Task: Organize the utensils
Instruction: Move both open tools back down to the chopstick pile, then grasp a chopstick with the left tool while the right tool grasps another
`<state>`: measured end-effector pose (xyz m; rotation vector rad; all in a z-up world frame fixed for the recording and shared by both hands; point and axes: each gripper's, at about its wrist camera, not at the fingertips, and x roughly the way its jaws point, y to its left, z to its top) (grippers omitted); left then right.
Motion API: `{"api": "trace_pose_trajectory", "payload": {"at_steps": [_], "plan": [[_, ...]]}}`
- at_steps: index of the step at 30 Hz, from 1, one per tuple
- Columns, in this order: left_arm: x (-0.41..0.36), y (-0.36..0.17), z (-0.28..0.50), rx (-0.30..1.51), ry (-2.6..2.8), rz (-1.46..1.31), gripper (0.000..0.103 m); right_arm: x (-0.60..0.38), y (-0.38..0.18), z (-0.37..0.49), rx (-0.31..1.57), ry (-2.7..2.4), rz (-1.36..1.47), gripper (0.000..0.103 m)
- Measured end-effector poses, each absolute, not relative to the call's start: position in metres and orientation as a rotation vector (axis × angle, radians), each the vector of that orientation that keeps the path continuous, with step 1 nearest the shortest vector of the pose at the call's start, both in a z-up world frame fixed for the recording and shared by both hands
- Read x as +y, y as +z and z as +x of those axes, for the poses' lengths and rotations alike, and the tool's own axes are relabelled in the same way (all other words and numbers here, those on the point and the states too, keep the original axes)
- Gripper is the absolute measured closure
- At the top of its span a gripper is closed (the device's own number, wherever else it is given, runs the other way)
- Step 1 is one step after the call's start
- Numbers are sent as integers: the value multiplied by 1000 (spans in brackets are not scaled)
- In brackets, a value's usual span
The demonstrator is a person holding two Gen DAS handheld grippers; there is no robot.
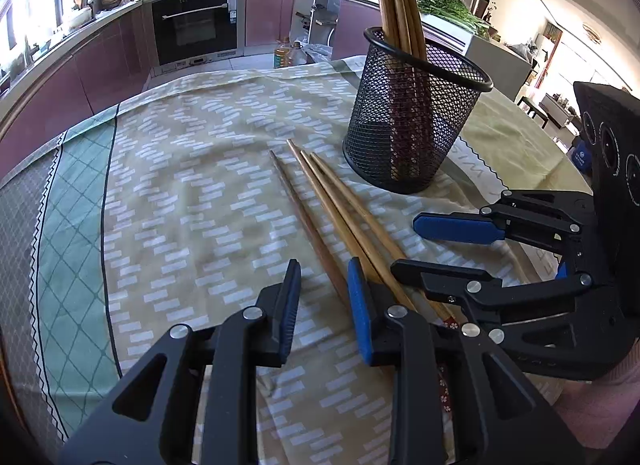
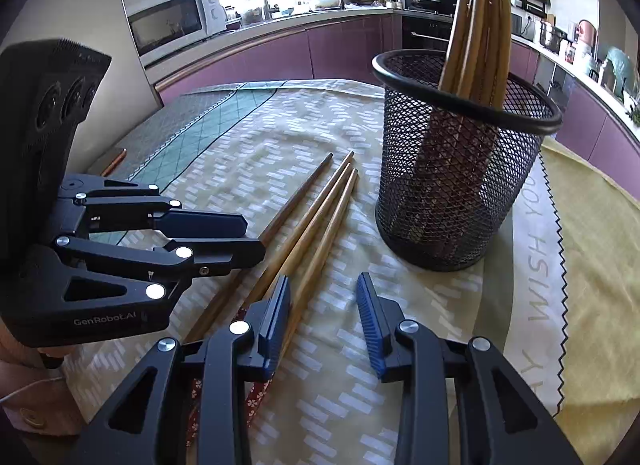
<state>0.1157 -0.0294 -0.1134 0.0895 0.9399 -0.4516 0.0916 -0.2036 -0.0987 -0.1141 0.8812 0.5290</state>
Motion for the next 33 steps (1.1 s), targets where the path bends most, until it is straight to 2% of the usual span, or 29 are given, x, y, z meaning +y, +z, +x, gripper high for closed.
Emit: {"api": "trace_pose_trajectory", "payload": {"at_steps": [10,13,21,33], "plan": [[-31,-117,131,951,-437,97,84,-204,-100,100,884,508,-104,87],[-32,-117,134,950,-422,97,88,-206,-100,101,886,508,-88,93],[-33,-115,128,934,-395,78,92,-219,-99,102,894,530,-12,97],[-31,-102,114,898,-409,69,95,-228,-85,88,864,593,42,97]]}}
